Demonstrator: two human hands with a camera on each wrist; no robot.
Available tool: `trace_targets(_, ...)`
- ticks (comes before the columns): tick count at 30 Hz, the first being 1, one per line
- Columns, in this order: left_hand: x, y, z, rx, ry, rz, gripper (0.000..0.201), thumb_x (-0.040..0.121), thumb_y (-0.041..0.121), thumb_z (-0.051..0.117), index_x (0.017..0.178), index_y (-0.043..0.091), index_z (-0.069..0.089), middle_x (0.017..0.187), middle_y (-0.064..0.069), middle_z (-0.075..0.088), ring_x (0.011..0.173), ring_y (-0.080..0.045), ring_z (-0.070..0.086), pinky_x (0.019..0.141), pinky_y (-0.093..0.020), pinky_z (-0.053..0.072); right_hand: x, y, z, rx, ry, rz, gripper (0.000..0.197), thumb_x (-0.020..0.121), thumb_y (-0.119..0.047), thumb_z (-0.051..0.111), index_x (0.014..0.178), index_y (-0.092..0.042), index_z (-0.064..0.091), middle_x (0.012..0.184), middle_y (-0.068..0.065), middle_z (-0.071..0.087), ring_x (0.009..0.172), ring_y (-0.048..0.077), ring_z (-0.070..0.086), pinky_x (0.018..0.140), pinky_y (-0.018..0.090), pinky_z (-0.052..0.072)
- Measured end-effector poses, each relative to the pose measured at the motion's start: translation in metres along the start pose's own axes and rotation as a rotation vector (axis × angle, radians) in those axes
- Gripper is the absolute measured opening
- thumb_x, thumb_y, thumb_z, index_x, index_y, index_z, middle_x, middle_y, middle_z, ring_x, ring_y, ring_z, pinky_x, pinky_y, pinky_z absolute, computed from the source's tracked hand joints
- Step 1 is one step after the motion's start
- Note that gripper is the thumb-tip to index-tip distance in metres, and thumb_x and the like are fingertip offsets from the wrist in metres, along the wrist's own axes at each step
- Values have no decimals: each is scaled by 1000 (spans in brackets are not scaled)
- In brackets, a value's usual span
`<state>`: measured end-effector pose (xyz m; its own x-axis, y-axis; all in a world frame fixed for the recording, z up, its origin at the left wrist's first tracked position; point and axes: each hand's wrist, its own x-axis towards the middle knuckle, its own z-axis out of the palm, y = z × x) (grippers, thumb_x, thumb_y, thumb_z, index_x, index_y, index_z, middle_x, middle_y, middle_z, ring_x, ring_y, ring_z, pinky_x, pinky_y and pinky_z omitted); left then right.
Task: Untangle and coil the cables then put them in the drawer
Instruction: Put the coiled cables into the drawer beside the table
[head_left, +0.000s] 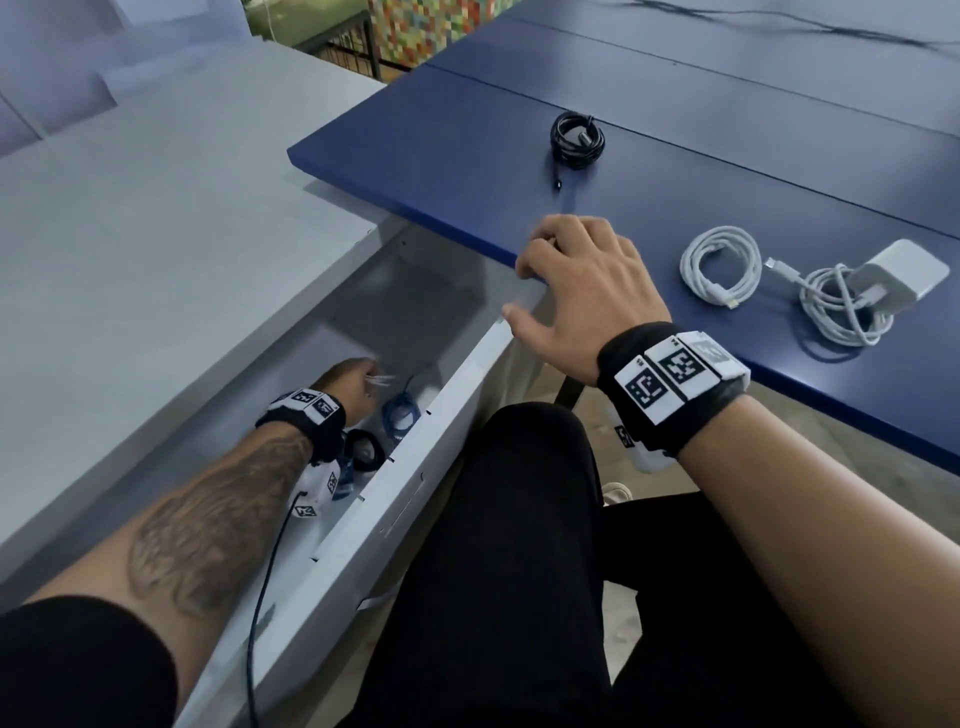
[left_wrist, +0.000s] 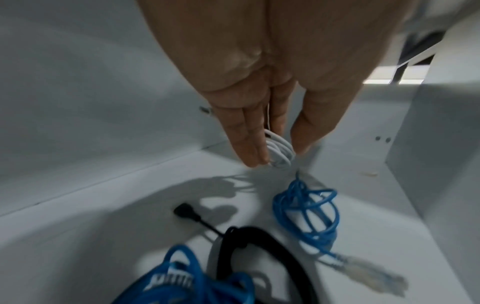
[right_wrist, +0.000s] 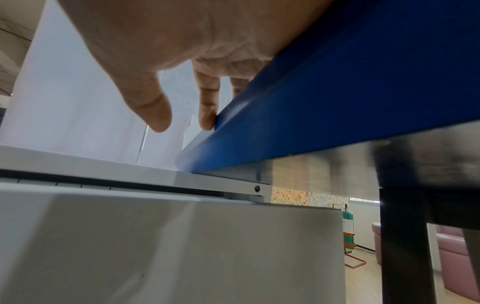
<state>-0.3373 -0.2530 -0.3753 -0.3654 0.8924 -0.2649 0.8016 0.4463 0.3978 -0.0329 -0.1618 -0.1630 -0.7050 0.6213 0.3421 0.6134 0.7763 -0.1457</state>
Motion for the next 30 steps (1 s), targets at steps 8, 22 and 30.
trace_targets(8, 13, -11, 22, -53, -9, 22, 59, 80, 5, 64, 138, 10, 50, 139, -17, 47, 118, -33, 58, 100, -39, 48, 0, -1, 3, -53, -10, -5, 40, 81, -58, 55, 104, -25, 59, 123, -4, 50, 120, 24, 45, 103, 40, 38)
trace_targets(22, -1, 7, -6, 78, -86, -70, 51, 76, 36, 58, 125, 23, 51, 124, -6, 60, 101, -30, 62, 88, -34, 52, -1, -3, 2, -73, -15, -11, 39, 80, -56, 54, 103, -25, 60, 122, -4, 50, 118, 24, 45, 102, 39, 38)
trace_targets(30, -47, 114, -97, 17, 395, 304, 7, 87, 27, 61, 91, 24, 66, 81, 11, 60, 76, -18, 60, 68, -28, 48, 2, 5, -8, 135, -37, 63, 29, 83, -37, 60, 106, -21, 51, 108, -6, 55, 109, 21, 47, 88, 30, 38)
